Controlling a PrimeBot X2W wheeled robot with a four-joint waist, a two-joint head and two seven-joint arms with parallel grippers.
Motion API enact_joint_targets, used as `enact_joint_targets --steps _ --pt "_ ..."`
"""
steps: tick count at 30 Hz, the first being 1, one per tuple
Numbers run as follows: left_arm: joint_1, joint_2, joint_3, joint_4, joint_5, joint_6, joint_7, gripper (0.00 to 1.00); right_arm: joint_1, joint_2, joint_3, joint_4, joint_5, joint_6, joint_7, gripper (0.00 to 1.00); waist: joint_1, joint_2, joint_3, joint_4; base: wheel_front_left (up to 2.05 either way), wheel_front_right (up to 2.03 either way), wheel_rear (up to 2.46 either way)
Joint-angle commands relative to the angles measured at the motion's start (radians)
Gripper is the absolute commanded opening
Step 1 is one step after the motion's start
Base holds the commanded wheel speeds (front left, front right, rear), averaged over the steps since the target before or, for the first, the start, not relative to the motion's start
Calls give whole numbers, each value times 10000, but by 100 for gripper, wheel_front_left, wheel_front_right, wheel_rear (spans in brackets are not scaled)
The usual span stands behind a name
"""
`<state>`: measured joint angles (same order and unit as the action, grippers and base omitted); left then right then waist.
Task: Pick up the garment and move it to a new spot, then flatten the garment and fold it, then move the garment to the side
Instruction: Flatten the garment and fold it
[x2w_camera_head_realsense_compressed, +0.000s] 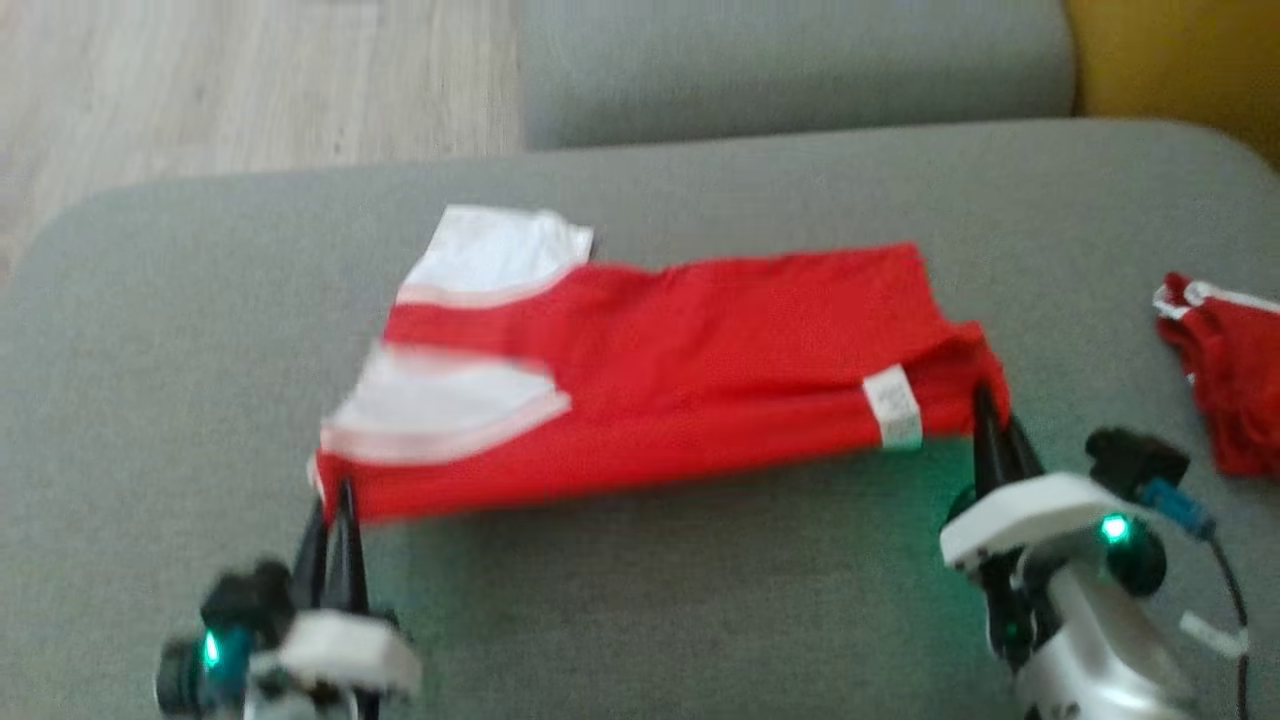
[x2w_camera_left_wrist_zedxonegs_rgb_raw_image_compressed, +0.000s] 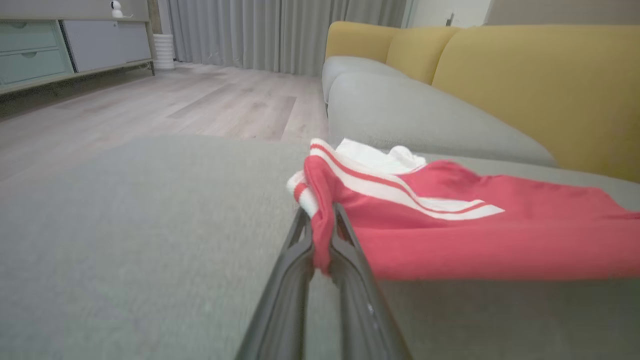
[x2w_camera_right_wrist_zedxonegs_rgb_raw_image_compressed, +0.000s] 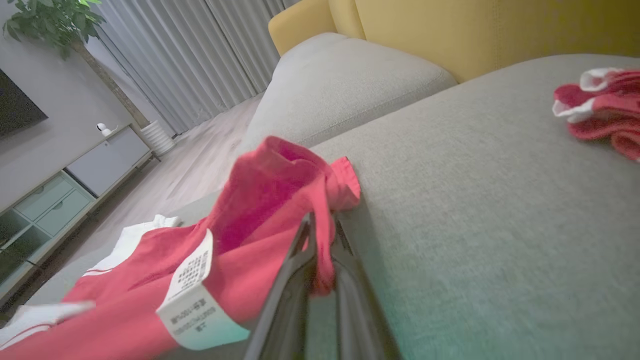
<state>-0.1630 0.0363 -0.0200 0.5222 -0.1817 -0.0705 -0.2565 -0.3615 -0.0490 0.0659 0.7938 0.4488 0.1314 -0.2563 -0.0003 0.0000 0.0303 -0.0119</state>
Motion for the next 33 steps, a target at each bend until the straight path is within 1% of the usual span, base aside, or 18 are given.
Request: enact_joint_targets --steps 1,6,7,8,11,14,15,16,19,24,28,33 --pt "202 139 343 -50 74 79 -53 0 109 -12 324 11 16 -7 -55 0 3 0 -461 -88 0 0 0" --pt "953 139 130 344 -243 141 -53 0 637 -12 284 441 -130 -7 -55 0 3 0 -480 -103 0 0 0" --pt "1074 139 57 448 -292 165 -53 36 743 -12 224 503 -158 -7 -55 34 3 0 -454 -94 0 0 0" --pt "1149 139 -3 505 -334 203 -53 100 829 -12 166 541 -236 -7 -55 100 3 0 -422 -79 0 0 0" --pt "1222 139 -117 451 -372 393 -53 100 939 -12 -116 529 -506 -7 -55 100 3 0 -287 -32 0 0 0" --pt "1029 139 -133 152 -208 499 -53 100 777 -14 -466 186 -1122 -7 -55 100 3 0 -47 2 0 0 0" --pt "682 143 -179 24 21 461 -53 100 512 -16 -605 -19 -1535 -7 -55 100 3 0 186 40 0 0 0" --pt "444 165 -184 19 122 403 -53 100 337 -16 -650 -19 -1696 -7 -55 100 3 0 314 57 0 0 0" --pt "-547 401 -383 324 431 71 -53 100 -455 -119 -700 107 -2206 -7 -15 100 3 0 770 101 0 0 0" --pt "-2779 937 -985 1495 747 -389 -46 100 -2092 -427 -763 639 -2836 -7 446 100 3 0 1638 200 0 0 0" --pt "-4468 1247 -1512 2403 812 -544 55 100 -3231 -682 -865 1177 -3311 -7 726 100 3 0 2274 285 0 0 0" --pt "-5967 1403 -2314 3333 549 -594 205 100 -4231 -957 -1076 1989 -3866 -7 1057 100 3 0 2872 418 0 0 0"
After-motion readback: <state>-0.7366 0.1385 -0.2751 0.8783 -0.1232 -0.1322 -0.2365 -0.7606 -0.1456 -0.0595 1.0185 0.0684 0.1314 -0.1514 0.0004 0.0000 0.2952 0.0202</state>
